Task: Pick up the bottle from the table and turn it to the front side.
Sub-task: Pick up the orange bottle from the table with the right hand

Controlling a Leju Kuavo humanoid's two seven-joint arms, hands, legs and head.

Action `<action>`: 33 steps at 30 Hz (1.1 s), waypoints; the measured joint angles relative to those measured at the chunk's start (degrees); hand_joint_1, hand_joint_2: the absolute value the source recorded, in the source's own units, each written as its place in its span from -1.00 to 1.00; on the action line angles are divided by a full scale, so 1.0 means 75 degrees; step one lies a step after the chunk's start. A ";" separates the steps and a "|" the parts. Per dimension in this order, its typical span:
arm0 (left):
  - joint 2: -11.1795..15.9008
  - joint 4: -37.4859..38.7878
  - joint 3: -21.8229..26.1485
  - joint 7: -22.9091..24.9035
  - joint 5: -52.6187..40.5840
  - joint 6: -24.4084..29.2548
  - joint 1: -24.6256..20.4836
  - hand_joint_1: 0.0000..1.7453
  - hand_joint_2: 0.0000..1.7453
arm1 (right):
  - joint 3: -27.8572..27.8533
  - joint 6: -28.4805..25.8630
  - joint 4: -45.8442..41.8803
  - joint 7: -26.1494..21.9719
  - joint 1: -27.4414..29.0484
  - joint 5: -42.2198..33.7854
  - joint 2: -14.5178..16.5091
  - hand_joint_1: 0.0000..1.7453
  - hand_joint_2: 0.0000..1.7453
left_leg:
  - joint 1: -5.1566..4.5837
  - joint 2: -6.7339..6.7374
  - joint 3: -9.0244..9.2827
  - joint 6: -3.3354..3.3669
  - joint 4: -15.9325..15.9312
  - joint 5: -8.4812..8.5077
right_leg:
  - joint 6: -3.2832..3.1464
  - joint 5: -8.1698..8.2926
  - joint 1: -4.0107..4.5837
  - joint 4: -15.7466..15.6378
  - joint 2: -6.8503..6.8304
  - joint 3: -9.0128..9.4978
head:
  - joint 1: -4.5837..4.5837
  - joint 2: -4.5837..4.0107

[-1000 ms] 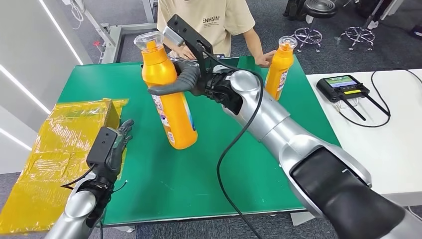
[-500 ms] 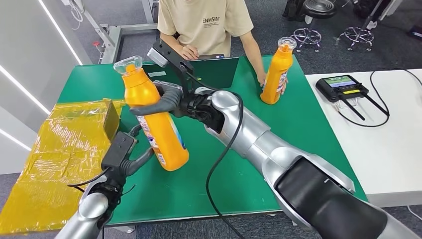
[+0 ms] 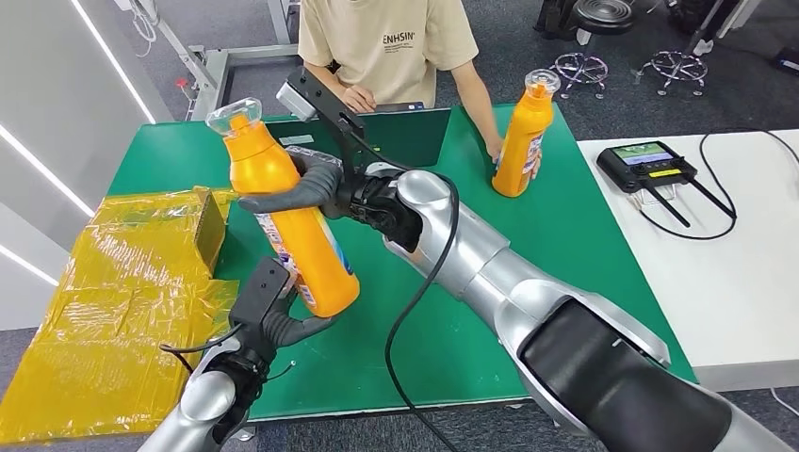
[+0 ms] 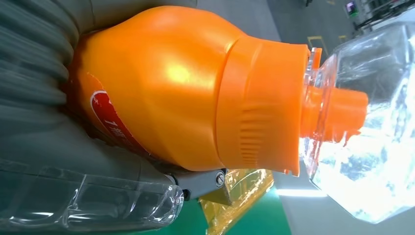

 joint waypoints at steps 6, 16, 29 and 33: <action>0.0094 -0.0052 -0.0048 0.0049 -0.0022 -0.0072 -0.0006 -1.00 -1.00 | -0.0053 -0.0031 -0.0143 -0.0031 -0.0001 0.0105 -0.0055 1.00 1.00 | 0.0001 0.0000 0.0001 0.0000 0.0000 0.0000 | 0.0000 0.0000 0.0000 0.0000 0.0000 -0.0002 | 0.0000 0.0000; 0.0957 -0.0052 0.0326 0.0091 -0.0422 -0.0037 -0.0081 -1.00 -1.00 | -0.0120 0.0036 -0.0706 -0.0079 0.0091 0.0335 -0.0556 1.00 1.00 | 0.0003 0.0002 0.0000 0.0000 -0.0001 0.0000 | -0.0001 0.0000 0.0001 0.0002 0.0002 -0.0003 | 0.0001 0.0000; 0.1618 -0.0357 0.1109 0.0077 -0.0532 -0.0117 0.0043 -1.00 -1.00 | -0.0176 0.0193 -0.1284 -0.0119 0.0501 0.0632 -0.0961 1.00 1.00 | 0.0005 0.0003 0.0000 0.0000 -0.0001 0.0001 | -0.0006 0.0003 0.0005 0.0002 0.0001 -0.0001 | 0.0001 0.0000; 0.1700 -0.0375 0.1129 0.0050 -0.0481 -0.0166 0.0018 -1.00 -1.00 | -0.0176 0.0264 -0.1332 -0.0197 0.0548 0.0732 -0.0984 1.00 1.00 | 0.0005 0.0001 0.0000 0.0000 -0.0001 0.0001 | -0.0006 0.0003 0.0005 0.0002 0.0000 -0.0001 | 0.0001 0.0000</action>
